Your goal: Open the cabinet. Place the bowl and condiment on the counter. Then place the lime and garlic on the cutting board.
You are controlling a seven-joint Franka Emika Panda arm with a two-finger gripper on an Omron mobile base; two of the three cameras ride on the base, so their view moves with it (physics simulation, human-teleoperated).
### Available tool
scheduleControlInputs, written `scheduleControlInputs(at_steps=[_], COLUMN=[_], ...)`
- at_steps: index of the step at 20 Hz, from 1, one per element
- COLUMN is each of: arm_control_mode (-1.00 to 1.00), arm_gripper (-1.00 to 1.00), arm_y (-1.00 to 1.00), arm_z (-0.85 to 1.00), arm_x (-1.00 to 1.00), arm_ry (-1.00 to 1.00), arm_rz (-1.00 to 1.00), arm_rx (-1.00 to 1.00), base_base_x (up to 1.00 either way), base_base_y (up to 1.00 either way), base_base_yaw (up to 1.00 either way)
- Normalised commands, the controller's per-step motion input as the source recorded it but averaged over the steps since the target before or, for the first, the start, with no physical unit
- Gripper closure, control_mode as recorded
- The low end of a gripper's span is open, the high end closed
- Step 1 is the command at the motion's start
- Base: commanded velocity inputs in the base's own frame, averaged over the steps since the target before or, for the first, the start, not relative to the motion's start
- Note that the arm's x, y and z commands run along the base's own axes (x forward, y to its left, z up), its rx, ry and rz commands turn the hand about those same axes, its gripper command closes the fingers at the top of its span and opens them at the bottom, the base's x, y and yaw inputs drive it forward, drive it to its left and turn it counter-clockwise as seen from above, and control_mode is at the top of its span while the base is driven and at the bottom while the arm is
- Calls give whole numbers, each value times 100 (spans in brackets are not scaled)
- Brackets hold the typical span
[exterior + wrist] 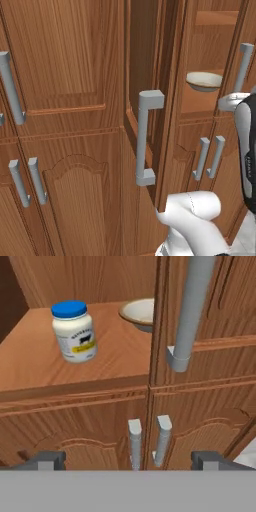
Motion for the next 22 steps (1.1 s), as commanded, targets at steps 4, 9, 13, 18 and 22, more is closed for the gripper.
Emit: scheduleControlInputs(at_steps=[4,9,13,18,22], arm_control_mode=[-100,-100,-100,-100,-100], arm_gripper=[-100,-100,-100,-100,-100], arm_y=[-77,-57,-7,-7,-47], arm_z=[27,-2,-22,-18,-11], arm_x=[64,69,89,75,59], arm_ry=[5,0,-2,-9,-9], arm_rz=[-10,-1,0,0,-6], arm_rx=[10,4,0,0,0], base_base_x=[0,0,0,0,0], base_base_y=[0,0,0,0,0], base_base_yaw=[0,0,0,0,0])
